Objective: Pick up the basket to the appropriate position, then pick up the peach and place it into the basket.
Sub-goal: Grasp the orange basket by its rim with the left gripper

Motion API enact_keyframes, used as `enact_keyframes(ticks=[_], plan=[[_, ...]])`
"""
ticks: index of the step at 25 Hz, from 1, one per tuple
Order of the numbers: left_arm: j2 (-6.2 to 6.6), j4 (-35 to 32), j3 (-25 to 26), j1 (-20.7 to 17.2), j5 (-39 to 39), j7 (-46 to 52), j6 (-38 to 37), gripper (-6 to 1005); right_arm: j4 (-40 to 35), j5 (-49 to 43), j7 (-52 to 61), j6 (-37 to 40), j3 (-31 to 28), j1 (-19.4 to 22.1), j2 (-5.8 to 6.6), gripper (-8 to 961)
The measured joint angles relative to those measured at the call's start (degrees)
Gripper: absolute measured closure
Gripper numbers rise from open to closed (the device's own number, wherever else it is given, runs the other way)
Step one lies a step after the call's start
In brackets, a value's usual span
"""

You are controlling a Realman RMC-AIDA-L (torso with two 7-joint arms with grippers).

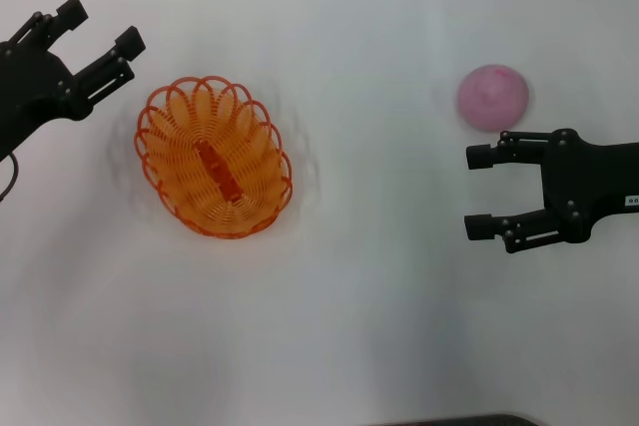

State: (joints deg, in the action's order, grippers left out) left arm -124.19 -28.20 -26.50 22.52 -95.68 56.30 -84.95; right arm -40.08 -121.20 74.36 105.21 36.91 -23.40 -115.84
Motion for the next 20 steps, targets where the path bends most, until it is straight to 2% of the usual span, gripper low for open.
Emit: enact_keyframes(ticks=[14,20], plan=[[0.27,-1.4,-0.9,0.5,-0.3,2.0,1.9,159,0.1,0.0,0.0,-0.6,0.1,-0.1,0.0,19],[0.41,-8.1,-8.2,0.3,-0.6,11.0,5.7,158,0.1,0.0,0.0,-1.1,0.1,-0.1,0.0,20]])
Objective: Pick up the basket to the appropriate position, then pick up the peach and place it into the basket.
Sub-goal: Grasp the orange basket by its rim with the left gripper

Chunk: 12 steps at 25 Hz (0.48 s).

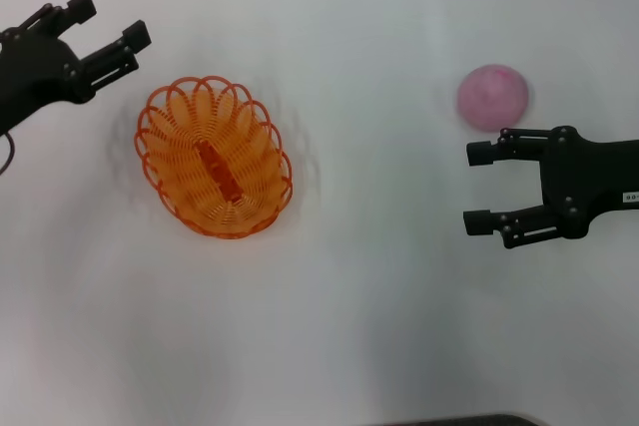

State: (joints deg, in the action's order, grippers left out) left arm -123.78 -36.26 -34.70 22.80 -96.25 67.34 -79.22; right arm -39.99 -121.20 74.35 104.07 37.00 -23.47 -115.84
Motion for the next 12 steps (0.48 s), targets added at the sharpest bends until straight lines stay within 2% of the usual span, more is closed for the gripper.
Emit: enact_keyframes(ticks=[4,12], plan=[[-0.04,-6.8,-4.6,-0.4,-2.8,8.4,1.6,159,0.0,0.0,-0.1,-0.2,0.0,-0.1,-0.1,20],[0.13,-20.2,-10.2,2.9,-18.2,31.4,3.8,161,0.0,0.0,-0.1,-0.2,0.0,-0.1,-0.27,21]])
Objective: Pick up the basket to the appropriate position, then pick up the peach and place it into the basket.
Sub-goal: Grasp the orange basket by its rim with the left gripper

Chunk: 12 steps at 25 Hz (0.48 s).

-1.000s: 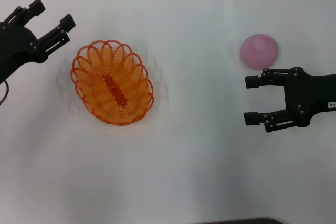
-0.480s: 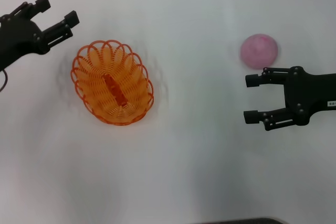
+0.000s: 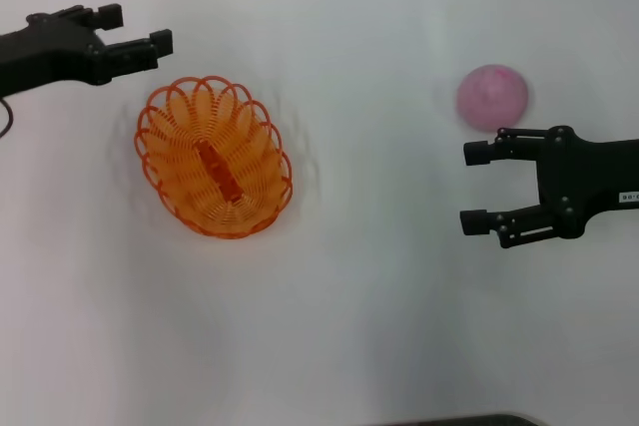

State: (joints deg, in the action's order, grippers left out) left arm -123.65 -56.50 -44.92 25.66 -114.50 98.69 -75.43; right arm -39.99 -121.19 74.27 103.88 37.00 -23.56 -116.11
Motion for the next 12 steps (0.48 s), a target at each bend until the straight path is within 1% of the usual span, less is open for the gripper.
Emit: enact_keyframes(ticks=[5,8,12], plan=[[-0.01,-6.0,-4.1,2.6,-8.2,11.3,0.5,162,0.0,0.0,0.0,0.0,0.0,0.0,-0.08,21],[0.02,-7.8,-5.9,4.4,-12.6,16.0,1.1,162,0.0,0.0,0.0,0.0,0.0,0.0,-0.15,22],[0.55,-8.9,-8.0,8.1,-20.1,22.0,0.4,163,0.0,0.0,0.0,0.0,0.0,-0.1,-0.24,22]])
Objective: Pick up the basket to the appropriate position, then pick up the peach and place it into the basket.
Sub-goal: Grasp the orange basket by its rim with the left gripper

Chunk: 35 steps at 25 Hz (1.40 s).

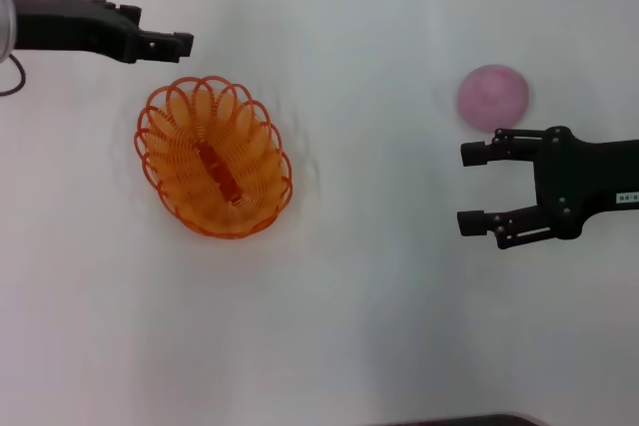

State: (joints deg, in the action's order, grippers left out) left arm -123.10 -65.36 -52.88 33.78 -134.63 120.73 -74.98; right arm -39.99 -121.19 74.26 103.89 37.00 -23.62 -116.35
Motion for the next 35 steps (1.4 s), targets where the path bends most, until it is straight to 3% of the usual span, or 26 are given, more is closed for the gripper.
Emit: enact_keyframes(ticks=[6,12,18,35], plan=[[0.65,-0.9,-4.7,5.1,-10.2,8.1,-1.4,162,0.0,0.0,0.0,0.0,0.0,-0.4,-0.02,23],[0.22,-0.4,-6.8,9.8,-19.2,11.2,-3.4,162,0.0,0.0,0.0,0.0,0.0,-0.6,-0.11,24],[0.41,2.4,-7.9,13.7,-23.6,12.0,-5.2,162,0.0,0.0,-0.1,0.0,0.0,-1.0,-0.17,24],[0.34,6.7,-8.4,15.9,-25.8,12.0,-3.5,162,0.0,0.0,-0.1,-0.1,0.0,-1.3,-0.23,26]])
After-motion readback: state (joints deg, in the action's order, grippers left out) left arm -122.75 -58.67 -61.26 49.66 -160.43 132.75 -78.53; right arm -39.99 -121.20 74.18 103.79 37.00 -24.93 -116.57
